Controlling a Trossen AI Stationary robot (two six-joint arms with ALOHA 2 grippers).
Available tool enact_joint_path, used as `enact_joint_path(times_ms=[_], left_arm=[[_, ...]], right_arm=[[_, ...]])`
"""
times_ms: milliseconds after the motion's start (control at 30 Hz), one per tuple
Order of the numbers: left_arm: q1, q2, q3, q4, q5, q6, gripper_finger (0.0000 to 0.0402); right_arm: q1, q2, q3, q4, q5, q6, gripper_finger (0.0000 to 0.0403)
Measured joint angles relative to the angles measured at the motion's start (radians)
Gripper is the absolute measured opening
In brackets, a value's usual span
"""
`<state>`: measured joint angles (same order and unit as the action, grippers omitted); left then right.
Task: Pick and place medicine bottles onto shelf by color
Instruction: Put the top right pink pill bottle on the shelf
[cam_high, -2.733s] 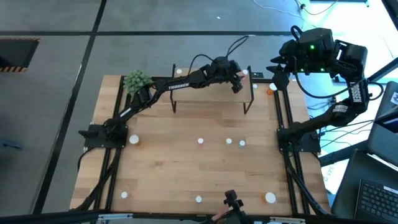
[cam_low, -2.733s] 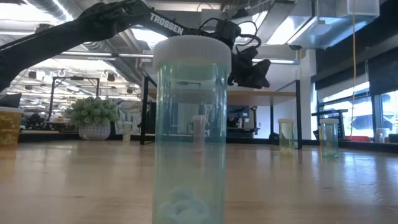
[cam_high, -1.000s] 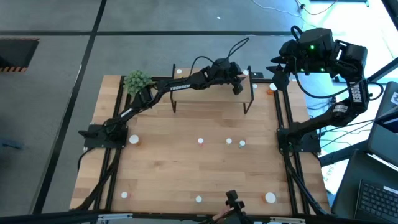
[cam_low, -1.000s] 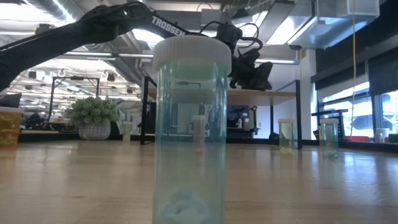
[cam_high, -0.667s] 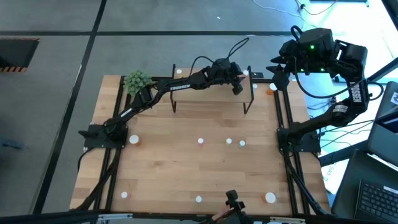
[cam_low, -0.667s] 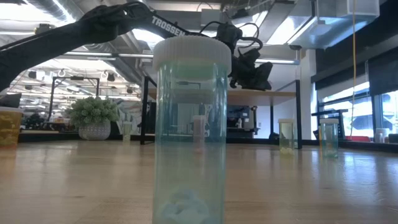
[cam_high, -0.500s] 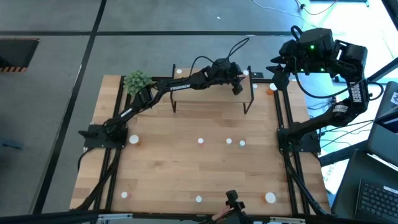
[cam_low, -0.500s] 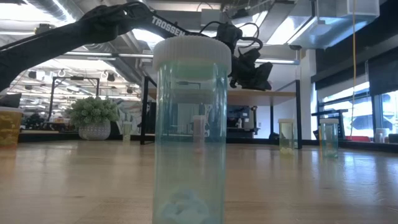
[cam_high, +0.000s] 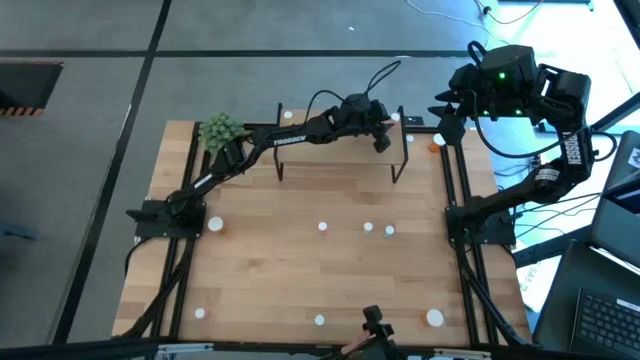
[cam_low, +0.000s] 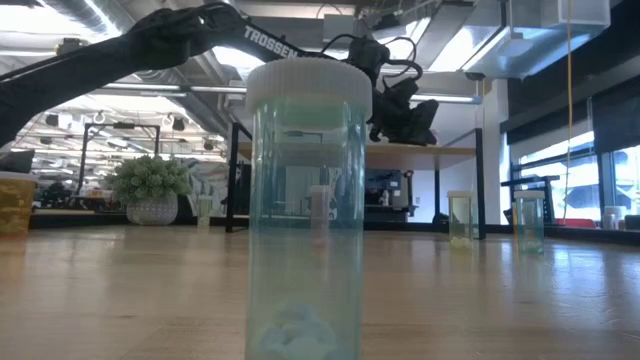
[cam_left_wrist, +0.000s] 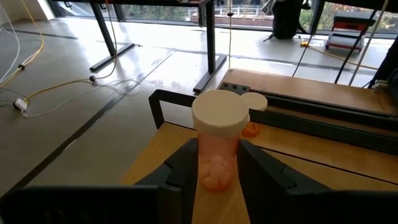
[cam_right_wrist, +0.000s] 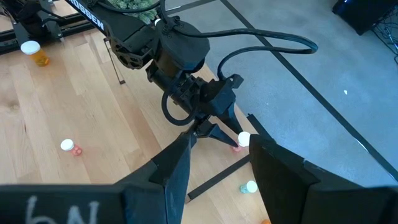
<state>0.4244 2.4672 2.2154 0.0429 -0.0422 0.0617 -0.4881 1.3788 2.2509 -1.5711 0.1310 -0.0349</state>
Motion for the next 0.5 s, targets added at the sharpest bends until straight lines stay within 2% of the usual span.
enact_joint_path(times_ms=[500], left_arm=[[0.000, 0.000, 0.000, 0.000, 0.000, -0.008, 0.0096]], right_arm=[[0.000, 0.000, 0.000, 0.000, 0.000, 0.000, 0.0168]])
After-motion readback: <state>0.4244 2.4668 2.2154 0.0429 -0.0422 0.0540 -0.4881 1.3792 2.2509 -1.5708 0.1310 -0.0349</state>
